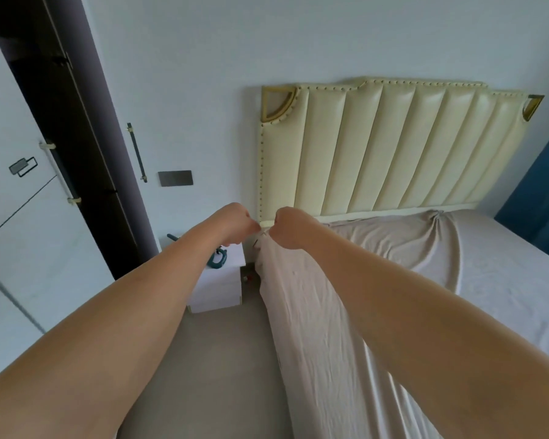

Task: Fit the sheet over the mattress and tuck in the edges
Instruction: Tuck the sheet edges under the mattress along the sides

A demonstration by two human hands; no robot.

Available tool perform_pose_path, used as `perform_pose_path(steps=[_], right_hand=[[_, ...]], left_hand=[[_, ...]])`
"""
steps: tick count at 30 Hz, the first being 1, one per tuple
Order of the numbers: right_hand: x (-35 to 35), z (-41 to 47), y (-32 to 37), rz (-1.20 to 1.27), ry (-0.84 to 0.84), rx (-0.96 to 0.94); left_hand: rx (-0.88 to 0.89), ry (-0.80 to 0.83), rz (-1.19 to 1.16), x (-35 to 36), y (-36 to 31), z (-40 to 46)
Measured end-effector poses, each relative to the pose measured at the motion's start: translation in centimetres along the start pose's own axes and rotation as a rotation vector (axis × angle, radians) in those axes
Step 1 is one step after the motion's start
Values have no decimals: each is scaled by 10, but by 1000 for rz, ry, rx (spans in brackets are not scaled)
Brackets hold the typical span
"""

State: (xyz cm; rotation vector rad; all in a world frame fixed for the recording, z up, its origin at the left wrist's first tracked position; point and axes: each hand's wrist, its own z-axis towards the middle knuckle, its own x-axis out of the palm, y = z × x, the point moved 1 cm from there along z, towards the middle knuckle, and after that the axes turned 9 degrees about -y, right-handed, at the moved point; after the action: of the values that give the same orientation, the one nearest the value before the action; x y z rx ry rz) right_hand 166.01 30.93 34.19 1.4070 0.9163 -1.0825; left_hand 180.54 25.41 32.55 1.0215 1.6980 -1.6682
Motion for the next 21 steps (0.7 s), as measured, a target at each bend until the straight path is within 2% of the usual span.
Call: perform_pose_path(steps=[5, 12, 16, 17, 21], right_hand=[[8, 102, -9, 31, -29, 80], [46, 254, -54, -19, 45, 139], [74, 331, -84, -45, 120, 145], [90, 374, -96, -38, 134, 122], [142, 471, -139, 3, 255, 202]], left_hand=[[31, 58, -79, -3, -6, 117], [60, 73, -89, 35, -11, 259], [-2, 71, -83, 68, 2, 335], [-12, 60, -91, 83, 5, 376], [-148, 87, -120, 125, 25, 473]])
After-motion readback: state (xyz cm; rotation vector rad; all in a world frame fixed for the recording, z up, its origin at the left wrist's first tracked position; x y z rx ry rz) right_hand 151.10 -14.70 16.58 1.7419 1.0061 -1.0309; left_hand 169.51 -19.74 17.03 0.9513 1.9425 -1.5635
